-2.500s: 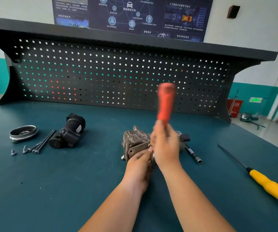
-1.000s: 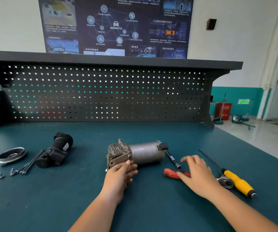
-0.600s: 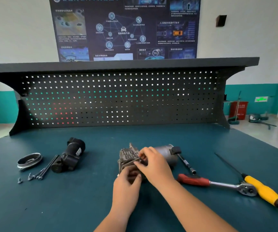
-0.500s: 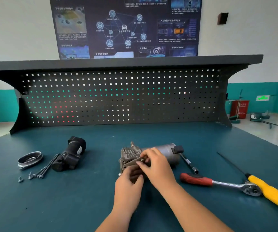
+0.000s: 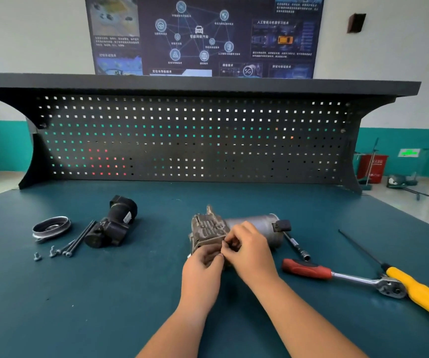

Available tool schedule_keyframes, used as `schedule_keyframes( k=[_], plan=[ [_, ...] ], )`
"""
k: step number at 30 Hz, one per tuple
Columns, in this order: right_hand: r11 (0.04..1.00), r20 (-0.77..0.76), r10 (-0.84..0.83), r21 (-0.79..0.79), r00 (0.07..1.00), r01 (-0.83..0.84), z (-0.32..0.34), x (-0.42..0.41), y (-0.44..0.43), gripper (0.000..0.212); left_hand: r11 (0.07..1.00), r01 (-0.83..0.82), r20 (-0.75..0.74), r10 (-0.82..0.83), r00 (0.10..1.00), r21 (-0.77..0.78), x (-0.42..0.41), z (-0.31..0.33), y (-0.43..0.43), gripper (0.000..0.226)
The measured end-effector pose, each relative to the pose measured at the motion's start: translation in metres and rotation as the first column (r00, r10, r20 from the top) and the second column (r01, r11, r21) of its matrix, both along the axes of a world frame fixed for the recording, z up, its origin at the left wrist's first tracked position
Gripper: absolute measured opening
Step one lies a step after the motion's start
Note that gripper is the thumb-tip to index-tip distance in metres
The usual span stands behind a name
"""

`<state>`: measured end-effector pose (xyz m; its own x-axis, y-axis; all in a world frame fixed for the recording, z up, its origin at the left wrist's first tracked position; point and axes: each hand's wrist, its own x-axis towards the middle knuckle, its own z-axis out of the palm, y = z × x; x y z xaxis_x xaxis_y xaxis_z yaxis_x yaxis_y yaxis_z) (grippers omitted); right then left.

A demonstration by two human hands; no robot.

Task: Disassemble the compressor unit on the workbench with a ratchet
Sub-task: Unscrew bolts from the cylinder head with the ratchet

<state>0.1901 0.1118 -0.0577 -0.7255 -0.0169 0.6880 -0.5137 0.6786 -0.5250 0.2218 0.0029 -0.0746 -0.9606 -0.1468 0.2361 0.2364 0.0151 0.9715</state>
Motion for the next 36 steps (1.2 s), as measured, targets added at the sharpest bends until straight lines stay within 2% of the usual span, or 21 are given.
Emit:
schedule_keyframes(
  k=[3, 6, 10, 13, 15, 17, 20, 23, 26, 28, 30, 33, 36],
  plan=[
    [0.993, 0.006, -0.004, -0.121, 1.0, 0.005, 0.0, 0.002, 0.004, 0.028, 0.999, 0.045, -0.041, -0.045, 0.998, 0.009, 0.003, 0.002, 0.002, 0.028],
    [0.971, 0.028, 0.007, -0.239, 1.0, 0.0, 0.0, 0.002, 0.006, 0.031, 0.998, 0.066, -0.047, -0.066, 0.997, 0.017, 0.002, 0.003, 0.002, 0.033],
    [0.906, 0.042, 0.061, -0.422, 0.997, -0.038, 0.001, 0.004, 0.009, 0.031, 1.0, 0.002, -0.017, -0.002, 1.0, 0.006, -0.003, 0.0, 0.0, 0.024],
    [0.877, 0.165, 0.108, -0.48, 0.98, -0.016, 0.002, 0.004, 0.014, 0.026, 1.0, -0.007, 0.001, 0.007, 1.0, -0.004, -0.003, -0.001, -0.001, 0.023],
    [0.899, 0.33, 0.148, -0.438, 0.932, 0.012, -0.001, 0.002, 0.015, 0.028, 0.999, 0.005, 0.031, -0.004, 1.0, -0.044, -0.002, -0.001, -0.002, 0.025],
    [0.935, 0.421, 0.126, -0.354, 0.899, 0.035, -0.004, 0.001, 0.016, 0.028, 0.998, 0.017, 0.051, -0.014, 0.999, -0.067, -0.002, -0.002, -0.002, 0.024],
    [0.959, 0.435, 0.048, -0.272, 0.899, 0.081, -0.006, 0.002, 0.017, 0.015, 0.998, 0.016, 0.044, -0.013, 0.999, -0.067, 0.001, 0.001, -0.002, 0.023],
    [0.971, 0.412, 0.049, -0.233, 0.91, 0.053, -0.005, 0.01, 0.019, 0.007, 1.0, 0.005, 0.028, -0.004, 1.0, -0.028, 0.007, 0.005, -0.004, 0.028],
    [0.976, 0.4, 0.104, -0.217, 0.911, -0.017, -0.005, 0.028, 0.02, 0.013, 1.0, 0.031, 0.055, -0.031, 0.998, 0.006, 0.018, 0.009, -0.013, 0.032],
    [0.978, 0.379, 0.15, -0.191, 0.913, -0.081, -0.004, 0.043, 0.017, 0.024, 0.996, 0.081, 0.126, -0.083, 0.989, 0.02, 0.027, 0.01, -0.025, 0.022],
    [0.985, 0.315, 0.173, -0.075, 0.933, -0.158, -0.002, 0.056, 0.008, 0.029, 0.992, 0.122, 0.21, -0.124, 0.97, 0.022, 0.037, 0.01, -0.045, 0.014],
    [0.942, 0.301, 0.249, 0.144, 0.92, -0.302, -0.002, 0.065, -0.026, 0.015, 0.992, 0.106, 0.283, -0.12, 0.952, 0.065, 0.053, 0.009, -0.09, 0.01],
    [0.867, 0.371, 0.365, 0.199, 0.854, -0.456, -0.004, 0.065, -0.077, 0.013, 0.999, 0.036, 0.33, -0.046, 0.943, 0.037, 0.069, 0.009, -0.149, 0.004]
  ],
)
